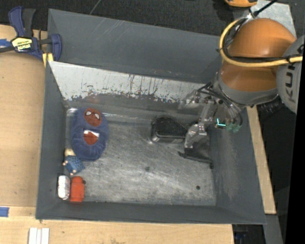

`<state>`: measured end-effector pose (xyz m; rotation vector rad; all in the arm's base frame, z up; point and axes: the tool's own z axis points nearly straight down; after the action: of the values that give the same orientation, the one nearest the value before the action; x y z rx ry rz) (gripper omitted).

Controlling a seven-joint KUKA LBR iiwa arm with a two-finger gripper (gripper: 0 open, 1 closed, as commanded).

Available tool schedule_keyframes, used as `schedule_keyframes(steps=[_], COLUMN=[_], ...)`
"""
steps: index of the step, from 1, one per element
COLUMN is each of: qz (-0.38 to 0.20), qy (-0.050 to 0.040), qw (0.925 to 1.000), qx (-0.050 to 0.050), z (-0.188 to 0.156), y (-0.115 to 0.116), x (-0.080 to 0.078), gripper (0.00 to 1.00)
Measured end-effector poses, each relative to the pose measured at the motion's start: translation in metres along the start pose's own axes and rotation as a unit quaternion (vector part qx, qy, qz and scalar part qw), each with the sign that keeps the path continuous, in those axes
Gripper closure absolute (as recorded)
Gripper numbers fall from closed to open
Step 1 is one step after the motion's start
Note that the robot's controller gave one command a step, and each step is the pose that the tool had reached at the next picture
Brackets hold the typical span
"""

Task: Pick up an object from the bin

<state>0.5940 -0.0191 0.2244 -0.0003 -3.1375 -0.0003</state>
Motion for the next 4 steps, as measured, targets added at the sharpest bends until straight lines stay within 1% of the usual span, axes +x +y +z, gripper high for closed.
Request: schedule_keyframes(steps=[1,2,3,4], qz=[0.032,0.157,0.213,0.326], qy=[-0.0091,-0.0053,-0.006,0.0], qw=[0.9995,0.9875,0.9769,0.9455], qx=[0.0,0.0,-0.001,0.0], z=[0.132,0.123,0.108,0.142], y=[-0.035,-0.03,-0.03,-0.038], x=[-0.018,-0.027,-0.025,-0.023], gripper=[0.0,0.0,0.0,0.0])
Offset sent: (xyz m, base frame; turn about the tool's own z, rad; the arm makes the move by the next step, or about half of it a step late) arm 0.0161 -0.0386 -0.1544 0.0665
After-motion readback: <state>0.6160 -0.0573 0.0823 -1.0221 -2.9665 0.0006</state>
